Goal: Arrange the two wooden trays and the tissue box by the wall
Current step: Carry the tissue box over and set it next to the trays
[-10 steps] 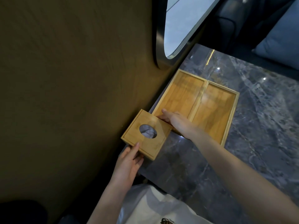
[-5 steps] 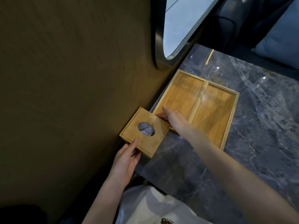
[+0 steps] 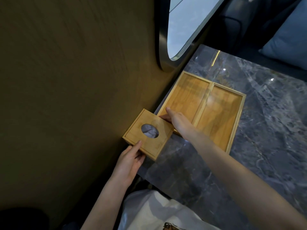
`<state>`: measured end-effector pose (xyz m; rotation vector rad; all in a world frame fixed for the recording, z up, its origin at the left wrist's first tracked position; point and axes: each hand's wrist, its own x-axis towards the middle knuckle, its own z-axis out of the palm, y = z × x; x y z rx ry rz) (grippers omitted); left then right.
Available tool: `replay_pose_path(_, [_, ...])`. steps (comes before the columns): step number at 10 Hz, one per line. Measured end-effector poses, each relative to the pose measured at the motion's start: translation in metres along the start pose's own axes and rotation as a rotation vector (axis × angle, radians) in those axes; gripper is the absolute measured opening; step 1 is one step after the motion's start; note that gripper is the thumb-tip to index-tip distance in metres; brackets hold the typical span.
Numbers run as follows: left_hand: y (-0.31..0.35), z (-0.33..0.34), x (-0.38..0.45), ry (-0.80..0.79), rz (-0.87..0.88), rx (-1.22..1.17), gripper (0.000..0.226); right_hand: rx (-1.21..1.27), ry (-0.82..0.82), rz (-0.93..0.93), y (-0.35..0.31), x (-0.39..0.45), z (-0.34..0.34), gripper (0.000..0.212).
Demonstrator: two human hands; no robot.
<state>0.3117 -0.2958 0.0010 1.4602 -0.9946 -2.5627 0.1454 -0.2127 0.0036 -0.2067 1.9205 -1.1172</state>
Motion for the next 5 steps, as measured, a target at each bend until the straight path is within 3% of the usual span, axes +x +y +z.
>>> replay_pose_path(1, [0.004,0.0,-0.003,0.021,-0.025,0.109,0.033,-0.003,-0.003,-0.013,0.0,-0.002,-0.002,0.058])
replay_pose_path(2, [0.01,0.001,-0.011,0.071,0.053,0.501,0.042,0.077,0.035,-0.017,-0.001,-0.008,-0.005,0.044])
replay_pose_path(3, [0.024,0.011,-0.026,0.081,0.231,0.884,0.066,0.292,0.152,-0.067,-0.009,-0.024,-0.013,0.032])
replay_pose_path(4, [0.039,0.037,-0.049,-0.058,0.274,1.312,0.059,0.514,0.346,-0.212,-0.026,-0.053,-0.027,0.025])
replay_pose_path(5, [0.072,0.076,-0.068,-0.233,0.32,1.479,0.037,0.695,0.634,-0.46,-0.044,-0.102,-0.062,0.022])
